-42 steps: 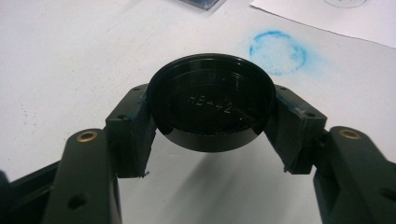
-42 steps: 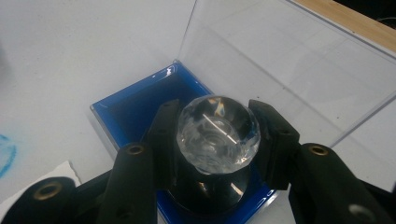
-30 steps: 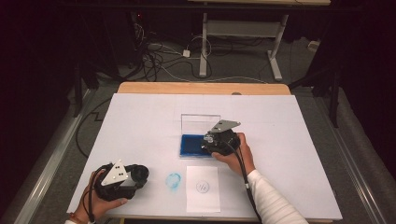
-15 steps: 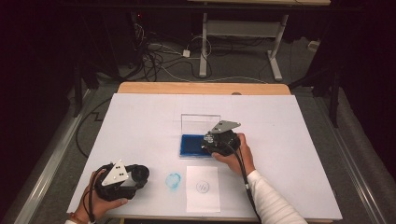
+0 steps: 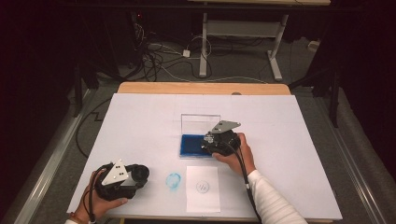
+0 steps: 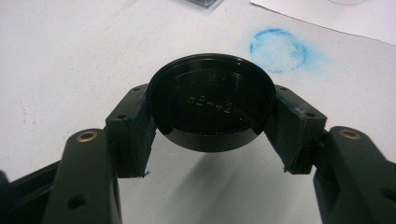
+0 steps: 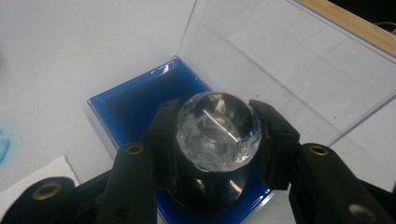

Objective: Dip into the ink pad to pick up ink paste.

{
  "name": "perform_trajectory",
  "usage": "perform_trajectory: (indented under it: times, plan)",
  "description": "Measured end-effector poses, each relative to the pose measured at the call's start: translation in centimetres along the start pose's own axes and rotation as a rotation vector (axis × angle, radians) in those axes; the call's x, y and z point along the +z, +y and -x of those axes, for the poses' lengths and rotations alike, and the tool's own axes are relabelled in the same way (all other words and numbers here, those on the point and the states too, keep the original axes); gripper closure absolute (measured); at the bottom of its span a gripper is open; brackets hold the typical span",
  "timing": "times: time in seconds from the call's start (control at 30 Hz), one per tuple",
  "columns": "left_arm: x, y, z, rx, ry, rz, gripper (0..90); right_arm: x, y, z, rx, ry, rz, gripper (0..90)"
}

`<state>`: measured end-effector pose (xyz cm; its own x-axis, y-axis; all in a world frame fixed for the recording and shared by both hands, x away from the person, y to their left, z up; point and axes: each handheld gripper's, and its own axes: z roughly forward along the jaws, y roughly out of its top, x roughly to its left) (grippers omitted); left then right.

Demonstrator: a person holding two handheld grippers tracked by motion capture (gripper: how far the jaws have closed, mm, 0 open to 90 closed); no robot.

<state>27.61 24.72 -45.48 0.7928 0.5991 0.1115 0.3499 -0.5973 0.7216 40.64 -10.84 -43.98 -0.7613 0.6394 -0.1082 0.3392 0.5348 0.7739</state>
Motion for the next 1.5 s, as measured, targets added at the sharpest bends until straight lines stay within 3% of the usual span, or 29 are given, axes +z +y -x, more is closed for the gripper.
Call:
perform_trajectory:
  times: [0.13, 0.43, 0.53, 0.8, 1.5]
  plan:
    - [0.1, 0.0, -0.1, 0.000, -0.006, -0.002, 36.3, -0.1, 0.0, 0.3, -0.009, 0.014, 0.002, 57.0]
    - [0.0, 0.1, 0.0, 0.004, -0.012, 0.001, 36.3, -0.2, 0.0, 0.1, -0.018, -0.015, 0.013, 57.1]
    - [0.0, 0.1, 0.0, 0.002, -0.010, 0.003, 36.3, -0.4, 0.0, 0.3, -0.011, 0.007, 0.023, 57.1]
    - [-0.1, 0.0, -0.1, -0.005, -0.011, 0.006, 36.3, -1.3, 0.6, 0.3, -0.029, -0.007, 0.045, 57.1]
    - [-0.1, 0.1, -0.2, -0.002, -0.012, 0.012, 36.3, -6.2, 2.2, -0.5, -0.056, 0.009, 0.128, 57.1]
